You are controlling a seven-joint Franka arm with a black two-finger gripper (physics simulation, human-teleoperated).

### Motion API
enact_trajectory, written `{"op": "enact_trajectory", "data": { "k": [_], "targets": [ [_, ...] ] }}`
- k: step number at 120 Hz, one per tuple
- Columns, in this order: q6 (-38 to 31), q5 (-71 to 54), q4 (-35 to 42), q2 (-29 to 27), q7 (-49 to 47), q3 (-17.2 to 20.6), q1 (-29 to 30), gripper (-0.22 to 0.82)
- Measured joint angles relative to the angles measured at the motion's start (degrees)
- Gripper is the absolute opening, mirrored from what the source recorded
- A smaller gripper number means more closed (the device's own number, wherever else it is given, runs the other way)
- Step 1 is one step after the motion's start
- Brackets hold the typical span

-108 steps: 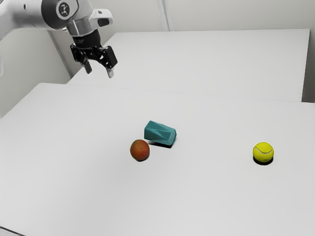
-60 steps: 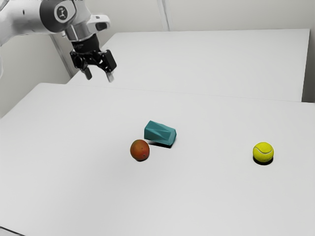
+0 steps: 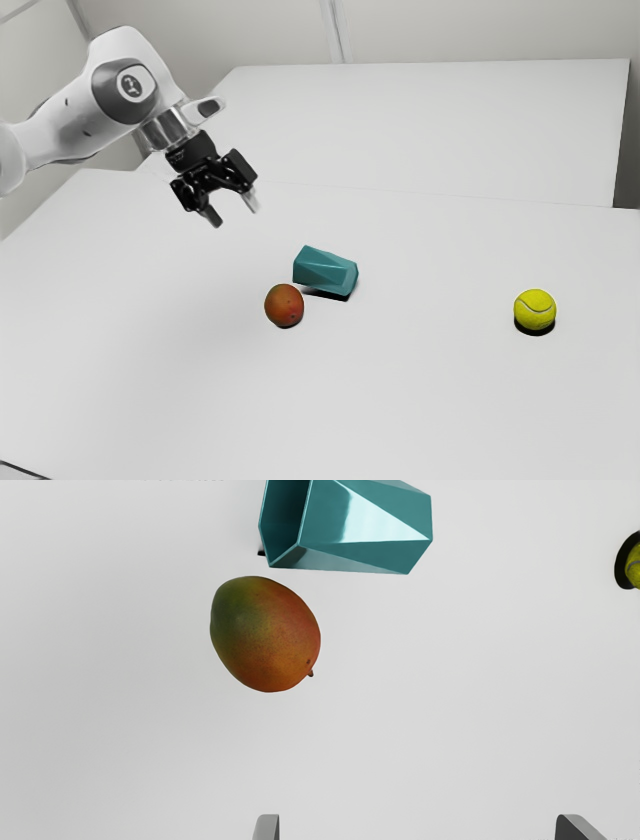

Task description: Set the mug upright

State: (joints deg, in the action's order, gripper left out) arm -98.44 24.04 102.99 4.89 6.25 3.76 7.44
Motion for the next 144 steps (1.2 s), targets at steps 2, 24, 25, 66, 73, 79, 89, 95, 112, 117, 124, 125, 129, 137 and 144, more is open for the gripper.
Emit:
{"op": "enact_trajectory", "data": {
  "k": [2,24,25,66,73,79,89,95,112,117,124,125,129,137,144],
  "targets": [
    [-0.7,0.5,0.3,0.4,0.7,0.0,-0.1,0.60],
    [-6.6,4.8,2.1,4.3,7.7,0.8,0.6,0.60],
    [-6.8,5.0,2.1,4.4,8.1,0.8,0.6,0.60],
    [-11.2,14.0,2.1,11.0,24.6,0.8,2.3,0.60],
    [-11.6,15.2,1.8,12.2,27.2,0.8,2.5,0.60],
    [-11.9,16.1,1.6,13.4,29.2,0.7,2.6,0.60],
    [-12.2,17.1,1.2,14.9,32.1,0.7,2.6,0.60],
    [-12.4,17.7,0.8,15.6,33.7,0.7,3.1,0.60],
    [-12.1,19.1,-1.3,18.4,37.6,0.7,4.6,0.60],
    [-11.9,19.3,-2.2,19.1,38.6,0.7,4.7,0.60],
    [-11.4,19.7,-3.3,20.3,39.9,0.7,4.8,0.60],
    [-11.3,19.8,-3.4,20.4,40.1,0.7,4.8,0.60],
    [-11.0,20.3,-3.7,21.0,40.8,0.7,4.8,0.60],
    [-10.0,21.4,-3.8,21.7,42.0,0.7,4.7,0.60],
    [-9.2,22.4,-3.9,22.2,43.0,0.7,4.3,0.60]
  ]
}}
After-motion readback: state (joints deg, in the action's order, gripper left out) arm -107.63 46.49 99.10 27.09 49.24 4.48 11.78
